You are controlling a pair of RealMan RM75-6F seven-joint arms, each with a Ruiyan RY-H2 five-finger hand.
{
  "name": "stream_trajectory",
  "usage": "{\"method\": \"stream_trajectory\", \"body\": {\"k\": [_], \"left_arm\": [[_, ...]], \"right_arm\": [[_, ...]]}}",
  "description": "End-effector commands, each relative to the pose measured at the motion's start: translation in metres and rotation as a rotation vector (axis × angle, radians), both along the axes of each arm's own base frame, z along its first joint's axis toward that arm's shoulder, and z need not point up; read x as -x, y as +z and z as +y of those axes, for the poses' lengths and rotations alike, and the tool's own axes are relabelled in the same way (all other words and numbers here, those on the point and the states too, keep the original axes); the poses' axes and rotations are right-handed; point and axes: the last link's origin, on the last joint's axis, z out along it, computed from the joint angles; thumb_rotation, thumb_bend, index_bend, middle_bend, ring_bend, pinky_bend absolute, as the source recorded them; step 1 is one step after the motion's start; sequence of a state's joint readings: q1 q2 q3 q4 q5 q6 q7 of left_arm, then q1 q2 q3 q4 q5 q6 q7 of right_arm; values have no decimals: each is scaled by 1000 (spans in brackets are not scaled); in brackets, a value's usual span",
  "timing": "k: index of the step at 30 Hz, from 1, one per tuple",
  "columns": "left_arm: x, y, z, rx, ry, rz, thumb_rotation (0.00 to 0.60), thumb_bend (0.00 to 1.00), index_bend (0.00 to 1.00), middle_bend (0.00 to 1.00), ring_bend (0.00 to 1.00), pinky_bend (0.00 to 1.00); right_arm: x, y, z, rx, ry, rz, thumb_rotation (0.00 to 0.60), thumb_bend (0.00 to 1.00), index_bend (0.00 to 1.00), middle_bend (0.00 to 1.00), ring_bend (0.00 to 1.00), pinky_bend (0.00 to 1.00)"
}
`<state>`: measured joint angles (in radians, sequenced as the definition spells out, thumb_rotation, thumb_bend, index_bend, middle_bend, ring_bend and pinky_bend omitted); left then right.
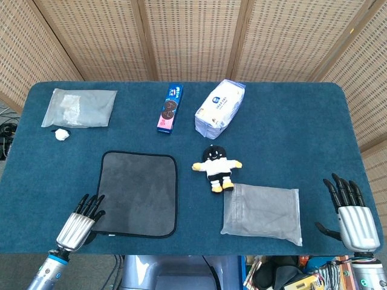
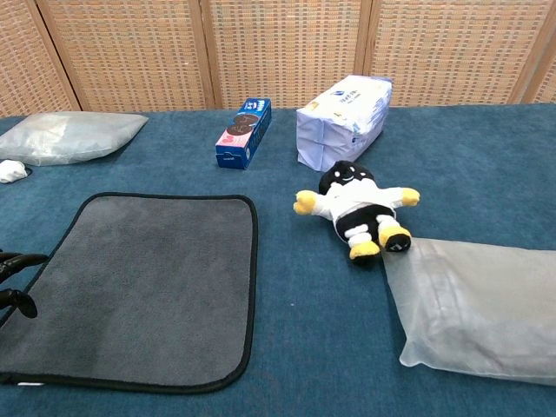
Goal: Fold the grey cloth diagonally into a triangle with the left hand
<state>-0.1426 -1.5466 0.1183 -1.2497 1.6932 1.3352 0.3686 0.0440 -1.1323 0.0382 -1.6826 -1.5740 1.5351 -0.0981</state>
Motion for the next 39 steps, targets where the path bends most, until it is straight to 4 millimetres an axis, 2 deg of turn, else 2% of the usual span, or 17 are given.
{"method": "stream_trajectory", "body": {"k": [1,14,19,29,35,39], "left_arm": [[0,-1,0,0,0,4,600,237,309,0,0,0],[-6,-4,2,8,-21,-3,600,245,309,0,0,0],[-7,-6,2,13,-27,-1,600,367,309,0,0,0],[-10,-9,4,20,-25,-11,600,368,310,0,0,0],[-14,-8,4,7,-43,-41,600,368,399,0,0,0],[-13,-8,4,5,-48,-53,600,369,500,0,0,0]], "right_arm": [[0,0,0,1,1,-1,600,0,0,0,0,0],[0,0,0,0,-1,-2,600,0,0,0,0,0],[0,0,0,1,-1,-3,600,0,0,0,0,0],[0,1,0,5,-1,-5,600,0,0,0,0,0],[1,1,0,5,-3,-4,600,0,0,0,0,0],[0,1,0,4,-4,-3,600,0,0,0,0,0]]}}
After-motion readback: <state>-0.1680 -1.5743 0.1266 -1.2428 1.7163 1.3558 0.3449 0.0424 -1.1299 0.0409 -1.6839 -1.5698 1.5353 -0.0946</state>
